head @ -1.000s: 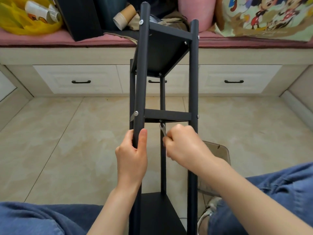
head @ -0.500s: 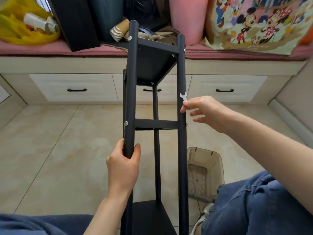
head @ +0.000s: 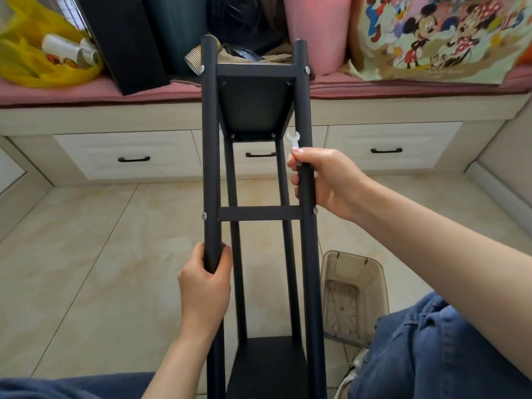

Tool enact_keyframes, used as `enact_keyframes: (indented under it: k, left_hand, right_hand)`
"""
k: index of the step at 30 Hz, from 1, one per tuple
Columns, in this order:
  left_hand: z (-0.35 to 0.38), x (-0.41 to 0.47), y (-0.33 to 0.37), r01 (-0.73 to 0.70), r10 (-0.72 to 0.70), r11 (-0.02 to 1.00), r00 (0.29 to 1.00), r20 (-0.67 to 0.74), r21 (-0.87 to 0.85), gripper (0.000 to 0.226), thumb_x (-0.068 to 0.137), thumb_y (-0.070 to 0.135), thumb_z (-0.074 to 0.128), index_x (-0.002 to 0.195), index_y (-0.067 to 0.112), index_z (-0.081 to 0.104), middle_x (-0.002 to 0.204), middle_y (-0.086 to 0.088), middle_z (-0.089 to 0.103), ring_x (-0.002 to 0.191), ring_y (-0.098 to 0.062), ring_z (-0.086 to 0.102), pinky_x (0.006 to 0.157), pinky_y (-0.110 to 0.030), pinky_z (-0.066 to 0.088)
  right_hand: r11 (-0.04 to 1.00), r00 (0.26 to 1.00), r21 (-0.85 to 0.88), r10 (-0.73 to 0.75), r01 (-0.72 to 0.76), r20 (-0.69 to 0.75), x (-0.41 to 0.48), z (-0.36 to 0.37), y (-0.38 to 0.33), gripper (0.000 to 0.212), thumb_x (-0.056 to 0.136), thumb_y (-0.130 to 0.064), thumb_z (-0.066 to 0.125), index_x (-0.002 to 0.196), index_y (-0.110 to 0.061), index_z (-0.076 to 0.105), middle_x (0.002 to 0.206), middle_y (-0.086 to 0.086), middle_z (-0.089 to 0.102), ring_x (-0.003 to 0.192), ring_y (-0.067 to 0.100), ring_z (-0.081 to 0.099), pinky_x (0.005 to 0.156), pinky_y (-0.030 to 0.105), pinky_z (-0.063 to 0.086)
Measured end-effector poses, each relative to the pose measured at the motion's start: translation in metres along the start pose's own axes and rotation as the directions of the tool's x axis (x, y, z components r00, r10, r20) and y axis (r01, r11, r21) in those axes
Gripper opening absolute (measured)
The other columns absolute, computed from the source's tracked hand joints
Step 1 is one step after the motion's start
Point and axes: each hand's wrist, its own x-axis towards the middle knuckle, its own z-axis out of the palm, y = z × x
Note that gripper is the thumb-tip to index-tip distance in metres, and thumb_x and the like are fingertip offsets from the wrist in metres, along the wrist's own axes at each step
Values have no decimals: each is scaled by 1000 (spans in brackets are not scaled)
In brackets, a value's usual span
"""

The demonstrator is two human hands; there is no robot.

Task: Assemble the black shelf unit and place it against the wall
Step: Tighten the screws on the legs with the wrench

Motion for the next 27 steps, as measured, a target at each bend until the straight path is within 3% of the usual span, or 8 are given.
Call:
enact_keyframes:
  k: [7,11,14,17,20,23,25,27]
  left_hand:
    - [3,8,-4,40,-40,999,999,-22,-5,34,99,24,61,68,25,48,58,-6,43,51,-28,40,45,-38,37]
    - [5,11,-7,39,-39,999,999,-36,14,30,100,27,60,74,17,48,59,-7,44,52,-28,42,46,-37,39]
    - [4,16,-10,29,-26,999,998,-60,46,28,101,30,59,76,21,49,60,-3,45,52,-23,44,47,-36,41]
    - [0,24,-14,21,-14,995,997,-69,95,22,101,36,55,83,25,50,60,6,48,52,-14,50,47,-27,45]
    - [0,29,-12,-1,20,970,997,-77,243,8,102,34,53,105,27,52,87,6,53,80,-16,51,65,-29,43]
    - [4,18,5,-149,238,908,953,-189,391,39,100,29,53,137,18,46,121,4,45,106,-7,36,89,-23,34]
    - [14,-2,21,-287,360,888,920,-155,359,39,100,38,48,135,21,46,123,10,43,110,-4,39,95,-21,35]
    - [27,-27,36,-311,325,917,945,-17,249,37,97,54,42,129,36,44,114,23,45,108,-1,49,90,-15,42]
  right_hand:
    - [994,977,-2,-110,113,182,-9,4,-6,34,98,-24,55,67,-17,68,79,1,49,68,13,49,72,33,43]
    - [981,962,-64,-167,184,214,-13,8,-9,40,99,-18,53,62,-19,67,76,2,57,67,12,50,70,29,45]
    - [963,953,-120,-211,240,219,-17,12,-9,45,99,-17,54,57,-21,69,85,12,57,74,16,51,74,33,48]
    - [952,952,-162,-224,260,210,-18,18,-8,43,99,-19,54,59,-22,70,90,8,61,81,18,52,80,35,50]
    - [934,955,-222,-244,278,169,-17,25,-5,39,99,-23,55,64,-23,71,93,6,61,86,20,54,87,43,52]
    - [917,956,-272,-269,291,118,-15,31,-2,33,99,-27,56,71,-19,72,84,-10,63,89,18,55,92,48,50]
    - [903,950,-296,-294,312,105,-14,35,-3,33,99,-26,56,71,-19,71,73,-25,60,85,8,54,89,40,45]
    - [884,942,-324,-322,336,98,-13,39,-3,35,100,-25,55,69,-22,69,72,-29,61,85,-2,54,90,33,37]
